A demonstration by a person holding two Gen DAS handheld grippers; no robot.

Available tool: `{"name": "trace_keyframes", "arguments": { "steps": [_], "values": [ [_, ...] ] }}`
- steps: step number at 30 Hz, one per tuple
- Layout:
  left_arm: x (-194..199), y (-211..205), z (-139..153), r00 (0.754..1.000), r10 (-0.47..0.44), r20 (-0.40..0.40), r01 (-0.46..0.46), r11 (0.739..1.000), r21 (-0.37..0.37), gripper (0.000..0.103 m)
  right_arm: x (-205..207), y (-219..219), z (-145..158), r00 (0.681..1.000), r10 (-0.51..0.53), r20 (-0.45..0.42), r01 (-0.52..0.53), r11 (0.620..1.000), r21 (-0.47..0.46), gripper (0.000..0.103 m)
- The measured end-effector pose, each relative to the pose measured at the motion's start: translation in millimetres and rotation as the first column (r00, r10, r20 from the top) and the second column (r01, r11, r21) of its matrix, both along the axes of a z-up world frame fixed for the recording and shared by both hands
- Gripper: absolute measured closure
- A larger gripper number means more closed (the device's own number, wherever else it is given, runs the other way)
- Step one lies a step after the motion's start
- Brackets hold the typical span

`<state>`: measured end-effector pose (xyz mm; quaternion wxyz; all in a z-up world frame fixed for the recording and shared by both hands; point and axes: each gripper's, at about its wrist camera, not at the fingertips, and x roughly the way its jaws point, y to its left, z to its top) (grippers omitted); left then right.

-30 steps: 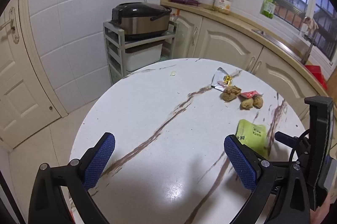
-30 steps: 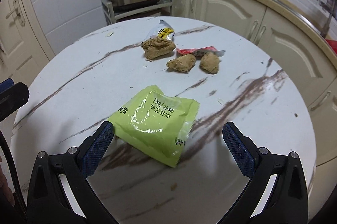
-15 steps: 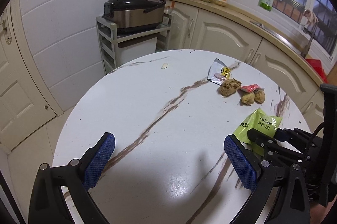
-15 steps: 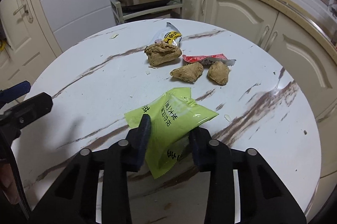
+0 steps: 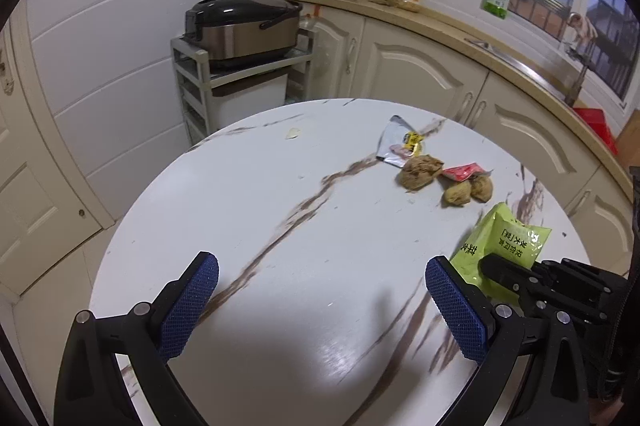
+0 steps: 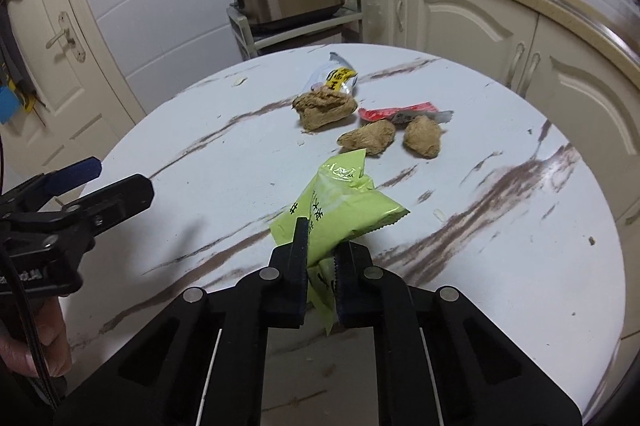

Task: Collect trash
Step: 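Grasp the green bag with the right tool, then grasp a brown lump with the left tool while the right tool holds the green bag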

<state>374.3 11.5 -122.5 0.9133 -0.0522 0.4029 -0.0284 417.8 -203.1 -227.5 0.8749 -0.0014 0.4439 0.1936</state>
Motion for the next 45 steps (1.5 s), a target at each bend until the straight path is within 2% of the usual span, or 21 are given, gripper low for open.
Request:
{"name": "trace_keyframes", "arguments": {
  "steps": [8, 19, 23, 26, 27, 28, 29, 32, 33, 37, 45],
  "values": [
    [41, -35, 0, 0.996, -0.084, 0.013, 0.084, 0.996, 0.001, 0.001, 5, -29, 7, 0.998, -0.065, 0.006, 0.065, 0.997, 0.029, 0.093],
    [121, -76, -33, 0.993, -0.116, -0.036, 0.119, 0.987, 0.105, 0.005, 38, -69, 6, 0.991, -0.133, 0.003, 0.133, 0.988, 0.074, 0.093],
    [144, -87, -42, 0.987, -0.154, -0.056, 0.159, 0.981, 0.11, 0.02, 49, -77, 3, 0.989, -0.146, -0.005, 0.146, 0.986, 0.085, 0.093],
    [157, -98, -52, 0.974, -0.211, -0.081, 0.219, 0.969, 0.116, 0.042, 52, -80, 2, 0.988, -0.152, -0.007, 0.152, 0.984, 0.093, 0.093],
    [159, -100, -52, 0.972, -0.221, -0.074, 0.229, 0.967, 0.117, 0.053, 54, -80, 2, 0.988, -0.153, -0.008, 0.153, 0.984, 0.094, 0.093],
    [160, -101, -51, 0.969, -0.236, -0.069, 0.242, 0.964, 0.109, 0.059, 54, -81, 1, 0.988, -0.154, -0.008, 0.154, 0.984, 0.095, 0.093],
    [161, -102, -51, 0.966, -0.247, -0.071, 0.253, 0.962, 0.103, 0.071, 54, -81, 1, 0.988, -0.154, -0.008, 0.154, 0.983, 0.095, 0.093],
    [161, -98, -52, 0.965, -0.252, -0.07, 0.257, 0.964, 0.071, 0.073, 53, -81, 1, 0.988, -0.157, -0.01, 0.157, 0.983, 0.097, 0.093],
    [160, -94, -52, 0.966, -0.25, -0.071, 0.254, 0.966, 0.053, 0.079, 53, -81, 1, 0.988, -0.157, -0.01, 0.157, 0.983, 0.097, 0.093],
    [150, -79, -45, 0.97, -0.234, -0.059, 0.235, 0.972, 0.021, 0.08, 44, -83, 6, 0.986, -0.164, -0.003, 0.164, 0.982, 0.098, 0.093],
    [92, -68, -12, 0.974, -0.225, -0.005, 0.225, 0.974, -0.015, 0.08, 13, -82, 33, 0.984, -0.172, 0.046, 0.166, 0.98, 0.106, 0.093]
  ]
}}
